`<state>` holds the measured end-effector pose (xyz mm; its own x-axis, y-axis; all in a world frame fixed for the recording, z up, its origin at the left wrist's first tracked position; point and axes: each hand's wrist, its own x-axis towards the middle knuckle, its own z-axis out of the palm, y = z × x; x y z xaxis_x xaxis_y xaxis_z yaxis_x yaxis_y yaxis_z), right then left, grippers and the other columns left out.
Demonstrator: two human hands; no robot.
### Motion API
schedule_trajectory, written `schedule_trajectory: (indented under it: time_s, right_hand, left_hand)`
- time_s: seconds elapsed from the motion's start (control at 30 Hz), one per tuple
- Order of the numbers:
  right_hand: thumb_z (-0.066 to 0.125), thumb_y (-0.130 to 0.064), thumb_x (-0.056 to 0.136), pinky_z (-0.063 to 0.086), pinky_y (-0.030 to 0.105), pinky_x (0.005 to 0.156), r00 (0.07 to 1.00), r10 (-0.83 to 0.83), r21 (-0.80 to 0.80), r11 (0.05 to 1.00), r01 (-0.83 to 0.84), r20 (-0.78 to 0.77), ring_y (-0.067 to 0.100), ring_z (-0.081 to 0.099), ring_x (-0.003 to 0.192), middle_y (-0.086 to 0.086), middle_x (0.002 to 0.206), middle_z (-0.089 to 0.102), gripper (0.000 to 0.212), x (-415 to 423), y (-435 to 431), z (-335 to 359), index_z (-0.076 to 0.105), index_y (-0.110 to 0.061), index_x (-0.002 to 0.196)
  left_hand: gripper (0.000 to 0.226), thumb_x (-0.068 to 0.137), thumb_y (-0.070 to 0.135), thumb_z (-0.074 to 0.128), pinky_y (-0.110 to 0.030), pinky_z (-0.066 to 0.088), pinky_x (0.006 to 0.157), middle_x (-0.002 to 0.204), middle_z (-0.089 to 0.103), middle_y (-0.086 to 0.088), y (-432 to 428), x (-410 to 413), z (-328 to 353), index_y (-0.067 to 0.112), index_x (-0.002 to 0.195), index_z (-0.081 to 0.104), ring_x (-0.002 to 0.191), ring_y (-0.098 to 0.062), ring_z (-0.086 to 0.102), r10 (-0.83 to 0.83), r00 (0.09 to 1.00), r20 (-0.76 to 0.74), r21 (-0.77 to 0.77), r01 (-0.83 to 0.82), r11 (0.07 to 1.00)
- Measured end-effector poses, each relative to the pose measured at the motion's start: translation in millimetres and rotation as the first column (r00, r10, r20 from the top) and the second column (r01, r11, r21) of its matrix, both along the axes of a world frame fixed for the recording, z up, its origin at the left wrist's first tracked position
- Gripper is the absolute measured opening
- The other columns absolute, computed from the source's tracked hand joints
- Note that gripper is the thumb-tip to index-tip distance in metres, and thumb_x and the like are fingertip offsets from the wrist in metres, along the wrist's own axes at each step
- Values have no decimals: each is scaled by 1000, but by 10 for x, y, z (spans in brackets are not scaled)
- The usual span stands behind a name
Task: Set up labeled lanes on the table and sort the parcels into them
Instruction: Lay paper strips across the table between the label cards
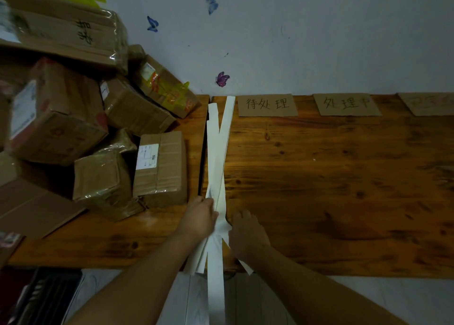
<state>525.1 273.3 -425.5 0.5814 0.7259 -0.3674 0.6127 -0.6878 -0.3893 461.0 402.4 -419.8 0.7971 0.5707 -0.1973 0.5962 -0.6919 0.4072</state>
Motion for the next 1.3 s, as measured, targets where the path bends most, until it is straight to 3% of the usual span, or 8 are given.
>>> schedule_trajectory:
  time_s: [0.2, 0.37, 0.6, 0.67, 0.8, 0.97, 1.1, 1.3]
  right_hand:
    - [50, -53, 90, 34, 41, 103, 997, -61, -28, 998, 59, -52, 23, 40, 124, 3, 134, 40, 59, -51, -8, -55, 37, -20, 136]
    - [52, -31, 96, 47, 30, 93, 942, -241, 46, 965, 258, -234, 16, 54, 107, 0, 116, 56, 22, 56, -14, -21, 54, -20, 115]
    - [47, -20, 98, 39, 16, 69, 854, -365, 215, 861, 462, -372, 4, 47, 85, -3, 120, 55, 28, 355, -120, 420, 52, -18, 125]
    - [47, -23, 98, 35, 16, 62, 852, -358, 246, 849, 467, -381, 3, 48, 81, -8, 105, 54, 17, 390, -118, 554, 56, -23, 113]
    - [51, -30, 97, 32, 18, 54, 863, -336, 296, 839, 456, -377, 4, 44, 61, -8, 70, 48, 25, 373, -131, 839, 50, -23, 73]
    - [58, -26, 92, 34, 19, 52, 846, -294, 271, 856, 439, -444, 8, 39, 55, -4, 62, 42, 29, 347, -304, 1132, 48, -20, 65]
    - [56, -31, 94, 39, 20, 56, 819, -325, 281, 826, 489, -472, 9, 49, 65, -1, 74, 52, 14, 358, -383, 1301, 57, -18, 87]
    - [59, -25, 91, 38, 19, 52, 813, -316, 169, 880, 443, -489, 8, 42, 56, -4, 65, 44, 24, 336, -537, 1338, 49, -20, 70]
  left_hand:
    - [23, 94, 16, 45, -27, 43, 87, 112, 51, -5, -28, 6, -51, 16, 112, 58, 103, -19, 51, 21, 999, 34, 53, -23, 998]
    - [28, 92, 15, 47, -25, 43, 91, 116, 50, -4, 7, -10, -80, 19, 119, 56, 106, -17, 49, -66, 998, 0, 83, 66, 994]
    - [30, 97, 28, 44, -28, 43, 86, 119, 55, -10, 32, 134, 201, 12, 117, 59, 100, -19, 55, 61, 997, -42, -141, -67, 988]
    - [37, 99, 37, 39, -32, 49, 81, 107, 63, -13, -22, 274, 466, 9, 104, 63, 84, -18, 58, 338, 941, 1, -418, -307, 855]
    - [27, 93, 37, 55, -33, 59, 63, 91, 72, -9, -158, 456, 901, 12, 102, 62, 82, -23, 69, 585, 803, -116, -922, -306, 236]
    - [25, 90, 12, 60, -38, 59, 70, 108, 60, -10, -295, 578, 1174, 13, 113, 51, 96, -28, 62, 642, 766, -43, -927, -270, 260]
    - [24, 89, 7, 60, -34, 58, 63, 102, 62, -11, -436, 590, 1285, 10, 112, 53, 91, -25, 63, 590, 805, -56, -947, -231, 225]
    - [24, 90, 8, 59, -46, 56, 82, 109, 60, -15, -471, 628, 1309, 10, 113, 51, 98, -31, 61, 647, 761, -43, -951, -230, 208]
